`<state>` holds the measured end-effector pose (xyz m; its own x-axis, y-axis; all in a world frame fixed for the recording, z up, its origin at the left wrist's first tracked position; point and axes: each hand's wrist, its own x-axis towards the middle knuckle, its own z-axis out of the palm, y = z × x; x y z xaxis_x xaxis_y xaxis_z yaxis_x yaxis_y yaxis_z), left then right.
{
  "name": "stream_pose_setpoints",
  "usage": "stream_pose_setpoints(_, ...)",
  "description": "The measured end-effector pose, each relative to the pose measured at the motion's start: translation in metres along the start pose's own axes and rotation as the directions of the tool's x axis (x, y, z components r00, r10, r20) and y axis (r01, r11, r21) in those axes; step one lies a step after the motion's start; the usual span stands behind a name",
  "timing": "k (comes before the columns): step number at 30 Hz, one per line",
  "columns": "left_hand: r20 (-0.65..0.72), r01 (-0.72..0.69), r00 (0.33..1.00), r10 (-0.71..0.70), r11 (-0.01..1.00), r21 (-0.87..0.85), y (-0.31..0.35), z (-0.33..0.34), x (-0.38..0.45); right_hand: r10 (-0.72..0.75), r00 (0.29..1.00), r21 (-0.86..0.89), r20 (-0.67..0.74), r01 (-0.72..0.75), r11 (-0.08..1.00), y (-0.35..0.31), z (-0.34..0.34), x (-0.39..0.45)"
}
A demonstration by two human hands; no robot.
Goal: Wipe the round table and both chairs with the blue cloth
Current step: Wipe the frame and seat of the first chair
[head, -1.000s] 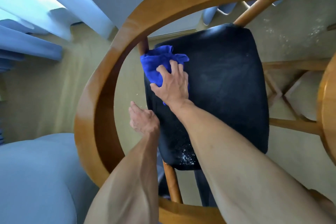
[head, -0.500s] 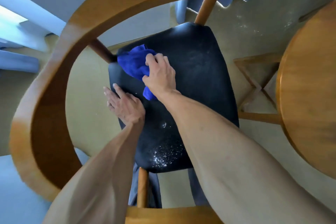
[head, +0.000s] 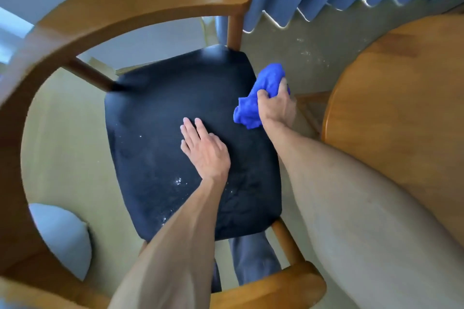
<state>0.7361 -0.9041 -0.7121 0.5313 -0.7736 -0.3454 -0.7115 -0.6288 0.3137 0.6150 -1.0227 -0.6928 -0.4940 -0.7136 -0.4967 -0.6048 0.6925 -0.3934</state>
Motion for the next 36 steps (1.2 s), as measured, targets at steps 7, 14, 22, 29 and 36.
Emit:
stream_pose_setpoints(7, -0.079, 0.227, 0.970, -0.229, 0.973, -0.035, -0.058, -0.034, 0.012, 0.092, 0.995, 0.108, 0.041, -0.096, 0.990, -0.022, 0.014, -0.025)
stream_pose_setpoints(14, -0.091, 0.482, 0.863, -0.497, 0.864, -0.143, -0.129, -0.061, 0.017, -0.091, 0.989, 0.079, -0.118, 0.100, 0.992, -0.019, 0.033, -0.066)
stream_pose_setpoints(22, 0.094, 0.762, 0.545, -0.833, 0.446, -0.469, -0.208, -0.084, 0.004, -0.454, 0.891, -0.109, -0.001, 0.451, 0.886, -0.048, 0.128, -0.175)
stream_pose_setpoints(29, 0.180, 0.770, 0.448, -0.876, 0.276, -0.576, -0.254, -0.086, 0.013, -0.657, 0.710, -0.223, 0.253, 0.704, 0.675, -0.076, 0.196, -0.238)
stream_pose_setpoints(36, 0.183, 0.728, 0.541, -0.821, 0.349, -0.590, -0.243, -0.089, 0.007, -0.683, 0.585, -0.264, 0.438, 0.810, 0.524, -0.133, 0.211, -0.235)
